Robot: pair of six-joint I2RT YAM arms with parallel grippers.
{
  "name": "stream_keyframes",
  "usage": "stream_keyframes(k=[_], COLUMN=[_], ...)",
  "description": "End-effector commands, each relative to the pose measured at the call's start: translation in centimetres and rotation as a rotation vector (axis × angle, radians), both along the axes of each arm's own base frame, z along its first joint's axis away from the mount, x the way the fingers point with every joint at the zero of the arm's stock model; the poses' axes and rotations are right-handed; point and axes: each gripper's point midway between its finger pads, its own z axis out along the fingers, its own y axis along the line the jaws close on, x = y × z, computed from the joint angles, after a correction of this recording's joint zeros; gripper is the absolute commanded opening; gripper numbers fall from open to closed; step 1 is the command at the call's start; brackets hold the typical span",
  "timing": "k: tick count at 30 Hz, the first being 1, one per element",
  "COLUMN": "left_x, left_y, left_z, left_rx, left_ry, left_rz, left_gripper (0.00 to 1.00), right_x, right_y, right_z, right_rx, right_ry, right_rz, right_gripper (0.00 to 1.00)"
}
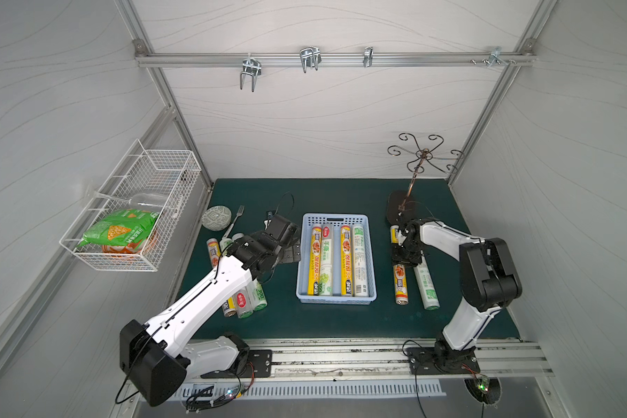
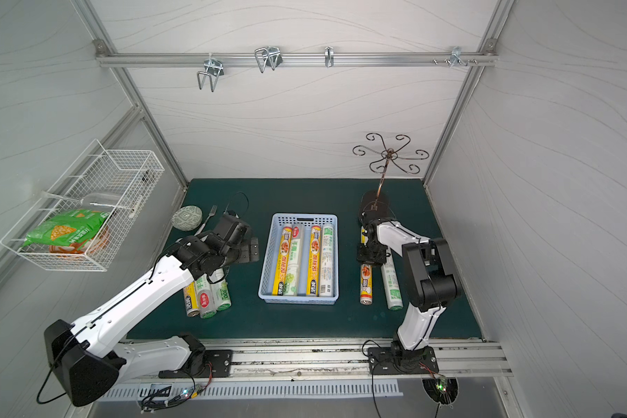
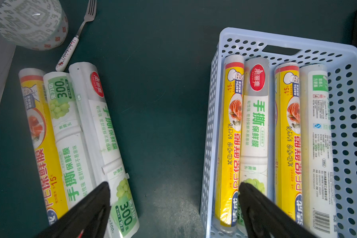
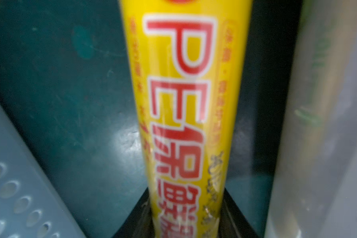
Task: Put the plastic wrap into the basket
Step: Pick up the plastic wrap from the center of the board, then place the plastic wrap in the basket.
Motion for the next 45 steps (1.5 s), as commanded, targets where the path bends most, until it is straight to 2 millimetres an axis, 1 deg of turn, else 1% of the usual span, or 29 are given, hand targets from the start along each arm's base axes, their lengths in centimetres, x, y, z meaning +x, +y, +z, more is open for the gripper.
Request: stream_keyframes(k=[1, 3, 7, 12, 14, 20, 23, 26, 29, 33, 36, 39, 45], left_x=[0.6, 0.6, 0.4, 0.4, 0.3, 0.0, -0.1, -0.2, -0.3, -0.5, -0.6, -0.7, -0.7], left_y=[-0.1, 0.0, 0.2, 0.3, 0.3, 0.6, 0.7, 0.8, 0.9, 1.1, 1.3, 1.3, 1.4], left_z=[1.1, 1.2, 1.4, 1.7, 1.9, 2.1, 2.2, 2.3, 2.4, 2.5, 2.6, 2.7, 2.6], left_rx=[-0.021, -0.019, -0.014, -0.021, -0.025, -0.026, -0.031, -0.033, -0.033, -0.031, -0.032, -0.034, -0.031], left_ry=[-0.039, -0.041, -0.045, -0.049, -0.052, -0.058, -0.061, -0.063, -0.066, -0.069, -0.075, -0.08, -0.075], left_rz=[0.011, 0.011, 0.014, 0.014, 0.014, 0.019, 0.021, 0.021, 0.025, 0.029, 0.035, 0.036, 0.037], left_gripper=[0.99, 0.99, 0.99, 0.99, 0.99, 0.99, 0.99, 0.99, 0.99, 0.99, 0.99, 0.99, 0.99], right_x=[-0.3, -0.7, -1.3, -1.5, -1.6, -2.1, -2.3, -2.2, -2.0, -1.6, -1.4, -1.2, -0.8], right_y=[1.5, 2.2, 2.7, 3.7, 4.4, 7.3, 9.2, 11.1, 13.1, 15.3, 16.9, 18.4, 20.2], right_z=[2.1, 2.9, 4.9, 8.5, 10.3, 14.5, 15.8, 16.7, 17.2, 17.2, 16.7, 15.7, 13.8], right_rx=[0.084, 0.131, 0.132, 0.184, 0.216, 0.336, 0.39, 0.426, 0.476, 0.509, 0.532, 0.536, 0.529], right_ry=[-0.018, -0.017, -0.037, -0.089, -0.119, -0.172, -0.186, -0.2, -0.205, -0.212, -0.203, -0.186, -0.16], right_rz=[-0.002, 0.001, 0.017, 0.019, 0.023, 0.044, 0.061, 0.076, 0.078, 0.084, 0.079, 0.084, 0.085], right_gripper=[0.3, 0.29, 0.27, 0.27, 0.27, 0.27, 0.27, 0.27, 0.27, 0.27, 0.27, 0.27, 0.27])
